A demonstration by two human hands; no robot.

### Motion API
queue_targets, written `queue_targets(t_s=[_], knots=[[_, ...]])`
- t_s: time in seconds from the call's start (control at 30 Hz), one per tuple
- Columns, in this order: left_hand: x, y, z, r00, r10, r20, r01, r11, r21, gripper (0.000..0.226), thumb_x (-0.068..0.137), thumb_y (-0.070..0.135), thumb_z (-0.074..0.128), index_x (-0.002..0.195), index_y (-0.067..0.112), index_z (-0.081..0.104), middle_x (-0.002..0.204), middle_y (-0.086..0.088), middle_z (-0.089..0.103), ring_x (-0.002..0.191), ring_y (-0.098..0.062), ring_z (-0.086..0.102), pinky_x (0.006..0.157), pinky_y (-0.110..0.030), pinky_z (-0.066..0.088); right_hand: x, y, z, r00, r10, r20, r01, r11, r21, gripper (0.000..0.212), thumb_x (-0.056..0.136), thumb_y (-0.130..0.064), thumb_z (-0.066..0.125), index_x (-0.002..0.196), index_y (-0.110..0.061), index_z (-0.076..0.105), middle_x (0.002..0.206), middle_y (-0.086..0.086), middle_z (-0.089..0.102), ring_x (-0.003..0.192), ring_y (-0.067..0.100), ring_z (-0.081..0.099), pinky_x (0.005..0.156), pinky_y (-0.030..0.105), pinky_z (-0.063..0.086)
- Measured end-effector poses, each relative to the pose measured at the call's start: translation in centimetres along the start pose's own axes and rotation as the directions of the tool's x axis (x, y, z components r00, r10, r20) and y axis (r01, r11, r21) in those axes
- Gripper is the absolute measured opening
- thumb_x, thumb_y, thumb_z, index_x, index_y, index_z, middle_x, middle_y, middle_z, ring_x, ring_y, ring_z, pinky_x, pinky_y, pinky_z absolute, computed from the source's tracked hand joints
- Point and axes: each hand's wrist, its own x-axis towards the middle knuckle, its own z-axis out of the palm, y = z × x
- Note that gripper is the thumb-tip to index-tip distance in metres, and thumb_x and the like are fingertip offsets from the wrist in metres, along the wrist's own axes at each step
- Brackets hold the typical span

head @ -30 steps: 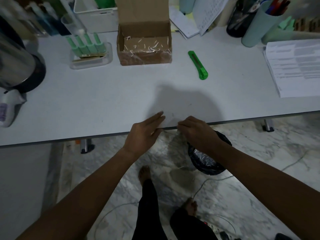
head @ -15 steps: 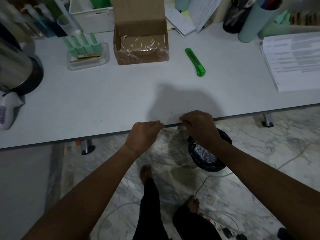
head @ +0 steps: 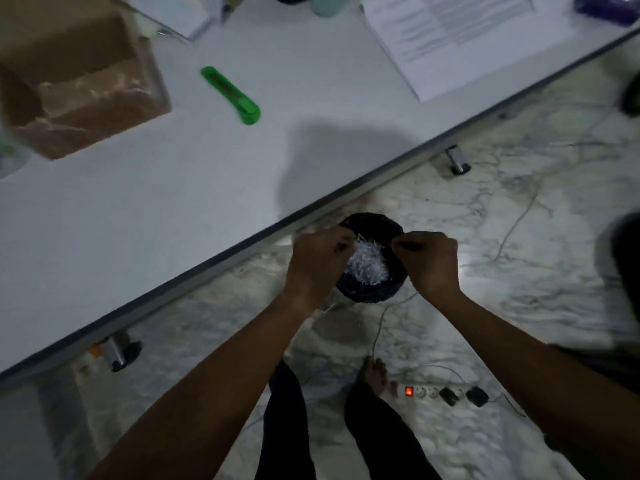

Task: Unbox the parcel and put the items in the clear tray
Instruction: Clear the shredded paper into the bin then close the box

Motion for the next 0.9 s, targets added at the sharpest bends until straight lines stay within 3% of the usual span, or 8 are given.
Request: queue_targets(t_s=[0.2, 0.33, 0.43, 0.47, 0.5, 0.57, 0.63, 0.9], knots=[[2.8, -10.9, 17.0, 0.956, -0.174, 0.236, 0.162, 0.984, 0.070, 0.029, 0.092, 0.000, 0.056, 0.113, 0.011, 0.073, 0.113, -0.011, 0.073, 0.103, -0.025, 0.069, 0.093, -0.031, 0.056, 4.5, 15.6, 9.9, 0.980, 0.197, 0.002, -0.195, 0.973, -0.123, 0.025, 0.087, -0.004, 0.059, 0.066, -0.003, 0.071, 0.063, 0.016, 0.066, 0.055, 0.022, 0.057, 0.056, 0.031, 0.038], [2.7, -19.9, 25.8, 0.896, -0.306, 0.321, 0.264, 0.950, 0.169, 0.036, 0.085, -0.010, 0.056, 0.104, 0.013, 0.076, 0.112, -0.008, 0.072, 0.105, -0.017, 0.066, 0.087, -0.008, 0.042, 7.3, 24.7, 18.0, 0.952, 0.294, 0.088, -0.276, 0.945, -0.174, 0.032, 0.089, 0.003, 0.050, 0.104, -0.008, 0.077, 0.109, 0.017, 0.073, 0.100, 0.032, 0.067, 0.083, 0.031, 0.051], [2.4, -24.1, 29.5, 0.885, -0.349, 0.309, 0.288, 0.930, 0.227, 0.015, 0.082, 0.012, 0.071, 0.074, 0.025, 0.074, 0.076, 0.006, 0.072, 0.075, 0.001, 0.066, 0.077, -0.025, 0.056, 8.4, 29.3, 21.4, 0.939, 0.343, 0.028, -0.334, 0.928, -0.167, 0.018, 0.084, -0.005, 0.060, 0.084, -0.009, 0.077, 0.086, 0.012, 0.074, 0.088, 0.028, 0.068, 0.066, 0.029, 0.048], [2.4, -24.7, 29.9, 0.888, -0.346, 0.303, 0.264, 0.923, 0.279, 0.006, 0.077, 0.029, 0.077, 0.074, 0.025, 0.074, 0.076, 0.007, 0.072, 0.074, 0.002, 0.065, 0.074, -0.030, 0.058, 8.6, 30.0, 21.9, 0.938, 0.345, 0.023, -0.336, 0.926, -0.172, 0.012, 0.083, -0.012, 0.064, 0.078, -0.010, 0.075, 0.078, 0.007, 0.073, 0.080, 0.024, 0.068, 0.058, 0.027, 0.042], [2.4, -24.9, 30.1, 0.885, -0.351, 0.307, 0.238, 0.907, 0.348, 0.026, 0.071, 0.045, 0.079, 0.088, 0.025, 0.076, 0.091, 0.003, 0.075, 0.086, -0.006, 0.068, 0.079, -0.033, 0.059, 8.6, 30.4, 22.1, 0.941, 0.336, 0.032, -0.326, 0.929, -0.174, 0.011, 0.083, -0.019, 0.067, 0.078, -0.013, 0.075, 0.076, 0.003, 0.073, 0.078, 0.021, 0.068, 0.057, 0.025, 0.038], [2.3, -24.7, 30.0, 0.831, -0.357, 0.428, 0.167, 0.892, 0.421, 0.063, 0.070, 0.053, 0.078, 0.124, 0.024, 0.066, 0.135, -0.006, 0.060, 0.125, -0.023, 0.055, 0.099, -0.040, 0.051, 8.4, 29.9, 21.6, 0.950, 0.307, 0.062, -0.293, 0.941, -0.171, 0.011, 0.084, -0.021, 0.067, 0.084, -0.019, 0.078, 0.084, 0.002, 0.076, 0.082, 0.020, 0.069, 0.061, 0.024, 0.043], [2.4, -23.0, 28.6, 0.770, -0.352, 0.532, 0.141, 0.907, 0.397, 0.074, 0.076, 0.042, 0.076, 0.143, 0.023, 0.049, 0.155, -0.007, 0.038, 0.144, -0.026, 0.034, 0.113, -0.042, 0.038, 7.8, 28.1, 19.8, 0.956, 0.284, 0.072, -0.269, 0.949, -0.165, 0.015, 0.083, -0.020, 0.065, 0.091, -0.018, 0.078, 0.091, 0.005, 0.076, 0.086, 0.023, 0.070, 0.067, 0.029, 0.052], [2.9, -4.1, 12.2, 0.770, -0.340, 0.540, 0.187, 0.930, 0.317, 0.060, 0.087, 0.026, 0.066, 0.144, 0.022, 0.047, 0.154, 0.000, 0.039, 0.141, -0.018, 0.037, 0.114, -0.036, 0.037, 2.8, 8.9, 4.0, 0.984, 0.103, -0.146, -0.101, 0.995, 0.024, 0.014, 0.084, -0.017, 0.067, 0.095, -0.017, 0.077, 0.088, 0.004, 0.077, 0.077, 0.023, 0.071, 0.070, 0.036, 0.057]])
